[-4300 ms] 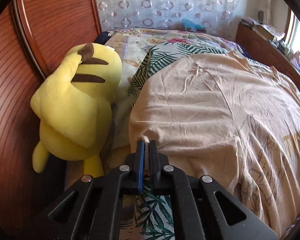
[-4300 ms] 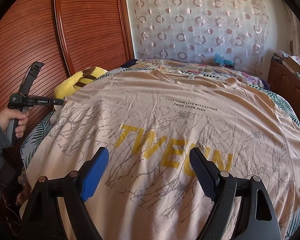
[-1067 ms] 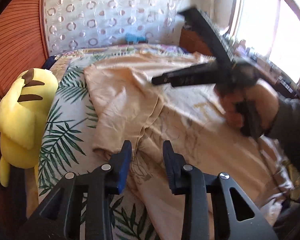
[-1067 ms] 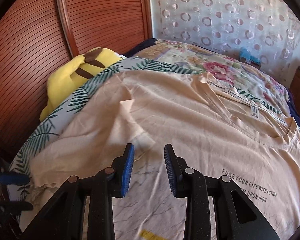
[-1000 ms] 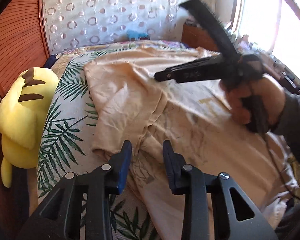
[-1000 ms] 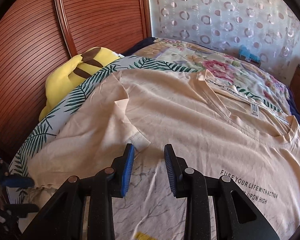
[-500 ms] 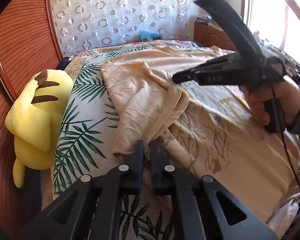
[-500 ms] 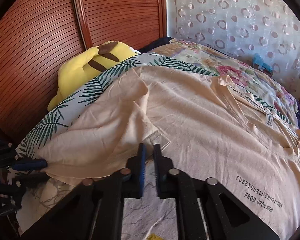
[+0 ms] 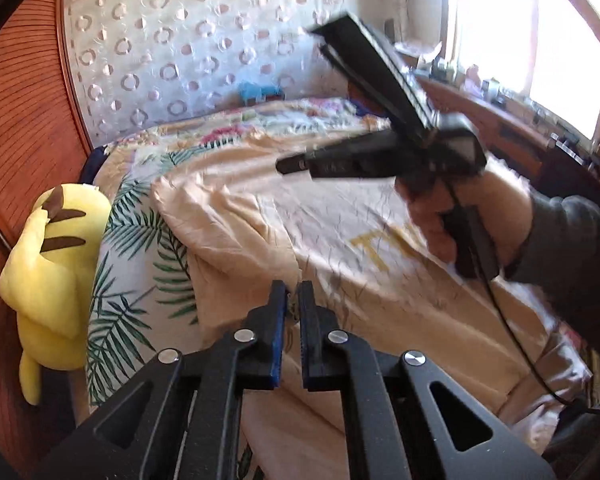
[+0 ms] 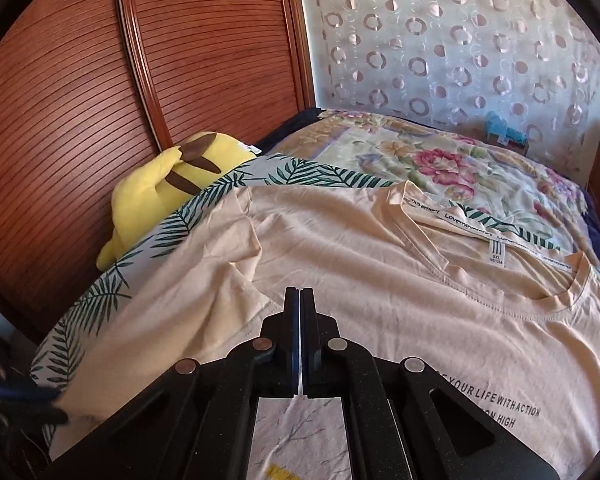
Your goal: Fold small clothes
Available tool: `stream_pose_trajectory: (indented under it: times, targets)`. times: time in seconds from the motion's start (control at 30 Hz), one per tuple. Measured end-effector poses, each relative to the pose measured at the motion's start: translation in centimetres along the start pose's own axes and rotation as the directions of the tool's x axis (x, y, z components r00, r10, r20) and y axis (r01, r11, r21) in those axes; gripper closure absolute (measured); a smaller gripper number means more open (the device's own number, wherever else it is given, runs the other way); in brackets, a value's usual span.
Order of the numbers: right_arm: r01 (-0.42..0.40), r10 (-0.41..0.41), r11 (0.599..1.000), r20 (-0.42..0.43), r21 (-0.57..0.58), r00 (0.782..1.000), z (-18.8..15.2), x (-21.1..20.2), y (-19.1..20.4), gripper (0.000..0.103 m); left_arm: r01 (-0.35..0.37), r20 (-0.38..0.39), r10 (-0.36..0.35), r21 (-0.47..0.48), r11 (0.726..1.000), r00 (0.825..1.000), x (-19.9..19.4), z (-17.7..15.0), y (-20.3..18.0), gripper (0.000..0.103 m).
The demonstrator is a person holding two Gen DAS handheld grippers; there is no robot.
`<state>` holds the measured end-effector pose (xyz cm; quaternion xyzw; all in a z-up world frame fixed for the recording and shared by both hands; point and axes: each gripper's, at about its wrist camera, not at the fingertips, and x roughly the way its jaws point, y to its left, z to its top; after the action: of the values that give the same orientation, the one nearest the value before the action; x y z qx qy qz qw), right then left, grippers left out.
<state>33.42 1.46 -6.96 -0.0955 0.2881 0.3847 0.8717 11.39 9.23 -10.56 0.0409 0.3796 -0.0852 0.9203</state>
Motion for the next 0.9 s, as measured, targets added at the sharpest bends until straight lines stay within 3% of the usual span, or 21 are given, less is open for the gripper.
stream_pose_trajectory:
  times: [0.1,0.13,0.2,0.27,0.3,0.37,0.6,0.63,0.67,0.7,0.77,0.9]
  targets:
    - [-0.028,0.028,0.999,-0.015,-0.015,0.999,-0.5,0.5,0.1,0.102,-0.004,-0.020,0.004,-0.012,1.000,1.000,0.5,-0.5,0.4,0.093]
    - [-0.031,0.030,0.999,-0.027,-0.020,0.999,-0.6,0.8,0.1,0.099,0.001,-0.019,-0.001,-0.021,1.000,1.000,0.4,-0.6,0.4,0.086]
    - [-0.030,0.029,0.999,-0.048,-0.024,0.998,-0.6,1.5,0.0,0.085,0.003,-0.005,-0.003,-0.057,0.998,1.000,-0.1,-0.8,1.2,0.073]
    - [-0.043,0.041,0.999,-0.067,-0.018,0.997,-0.6,2.1,-0.1,0.070,0.003,0.014,-0.002,-0.082,0.997,1.000,-0.7,-0.9,1.7,0.049]
    - [-0.050,0.049,0.999,-0.082,-0.007,0.995,-0.6,2.4,-0.2,0.065,0.005,0.028,-0.002,-0.101,0.995,1.000,-1.1,-1.0,2.2,0.045]
    - [-0.047,0.046,0.999,-0.091,-0.002,0.995,0.0,2.7,-0.4,0.063,0.005,0.044,0.000,-0.131,0.991,0.999,-1.5,-1.0,3.2,0.031]
    - [-0.015,0.003,0.996,-0.137,-0.089,0.991,0.9,3.3,1.0,0.064,-0.029,0.057,0.041,-0.193,0.981,0.998,-1.2,-2.1,5.0,0.029]
    - [-0.012,-0.002,0.995,-0.138,-0.102,0.990,0.9,3.3,1.2,0.069,-0.036,0.053,0.047,-0.200,0.979,0.997,-1.0,-2.3,5.2,0.029]
    - [-0.008,-0.009,0.993,-0.139,-0.118,0.990,0.9,3.5,1.6,0.084,-0.044,0.053,0.056,-0.210,0.977,0.997,-0.6,-2.4,5.5,0.029]
    - [-0.011,-0.008,0.990,-0.139,-0.138,0.990,0.8,3.4,1.9,0.092,-0.052,0.056,0.066,-0.219,0.974,0.996,-0.4,-2.6,5.7,0.029]
    - [-0.014,-0.010,0.985,-0.139,-0.170,0.990,0.8,3.4,2.6,0.100,-0.074,0.058,0.090,-0.232,0.970,0.994,-0.1,-2.8,5.9,0.029]
    - [0.013,-0.024,0.989,-0.075,-0.150,0.997,1.1,1.6,2.2,0.100,-0.077,0.049,0.092,-0.246,0.966,0.995,0.3,-3.2,6.3,0.029]
